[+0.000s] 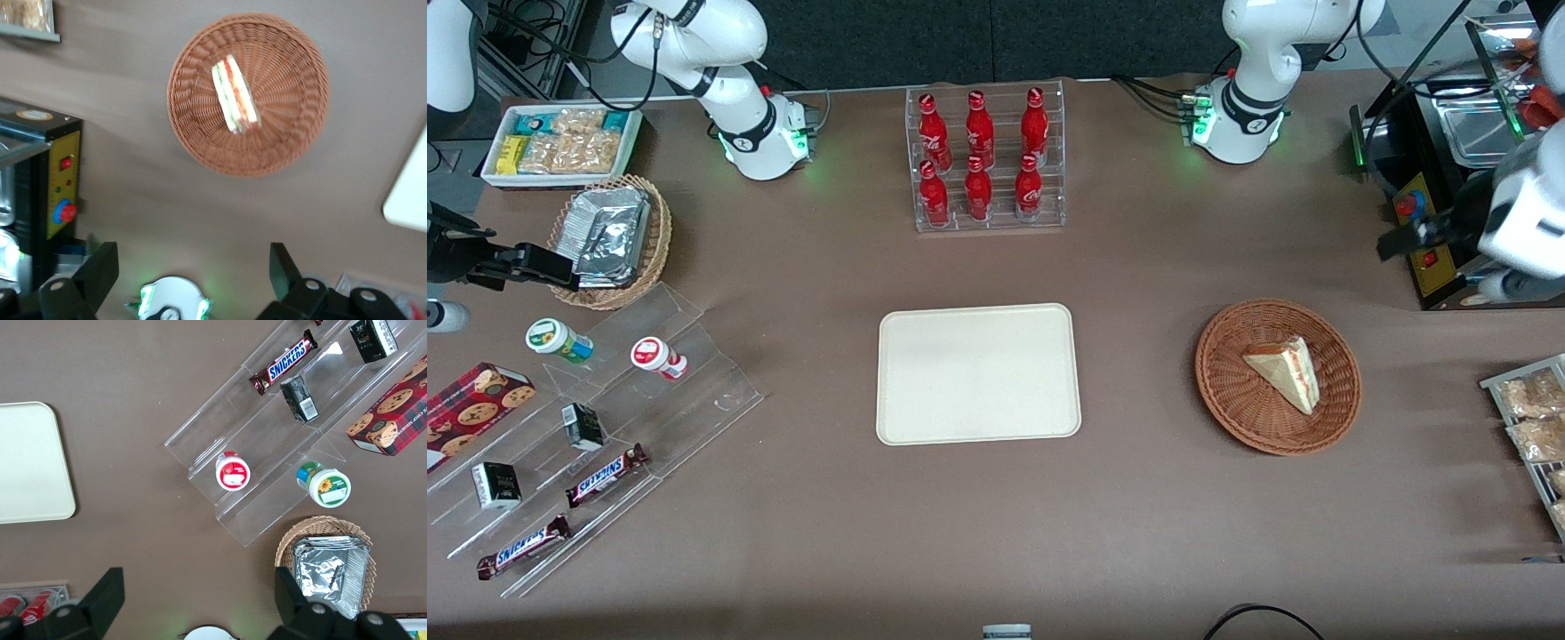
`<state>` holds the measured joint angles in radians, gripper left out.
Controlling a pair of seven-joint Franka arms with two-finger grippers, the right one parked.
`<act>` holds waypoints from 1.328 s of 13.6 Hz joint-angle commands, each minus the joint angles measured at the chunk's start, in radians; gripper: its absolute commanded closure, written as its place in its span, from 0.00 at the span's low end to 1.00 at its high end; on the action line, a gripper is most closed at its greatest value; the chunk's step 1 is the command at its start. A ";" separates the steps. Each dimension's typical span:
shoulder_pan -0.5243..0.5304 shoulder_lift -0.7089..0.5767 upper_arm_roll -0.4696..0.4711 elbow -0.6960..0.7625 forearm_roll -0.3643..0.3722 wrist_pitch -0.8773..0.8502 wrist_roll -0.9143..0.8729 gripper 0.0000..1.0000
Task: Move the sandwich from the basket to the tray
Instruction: 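Move the left gripper over the sandwich in the wicker basket, then lower the left gripper and close it on the wrapped sandwich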
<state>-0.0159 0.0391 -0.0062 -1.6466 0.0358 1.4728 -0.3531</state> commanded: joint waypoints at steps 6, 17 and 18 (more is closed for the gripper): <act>-0.010 0.044 0.022 -0.336 0.010 0.493 -0.415 0.00; -0.049 0.116 0.015 -0.593 -0.002 0.966 -0.581 0.00; -0.049 0.116 0.015 -0.604 0.000 0.981 -0.580 0.00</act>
<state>-0.0533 0.1596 0.0041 -2.2218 0.0360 2.4155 -0.9176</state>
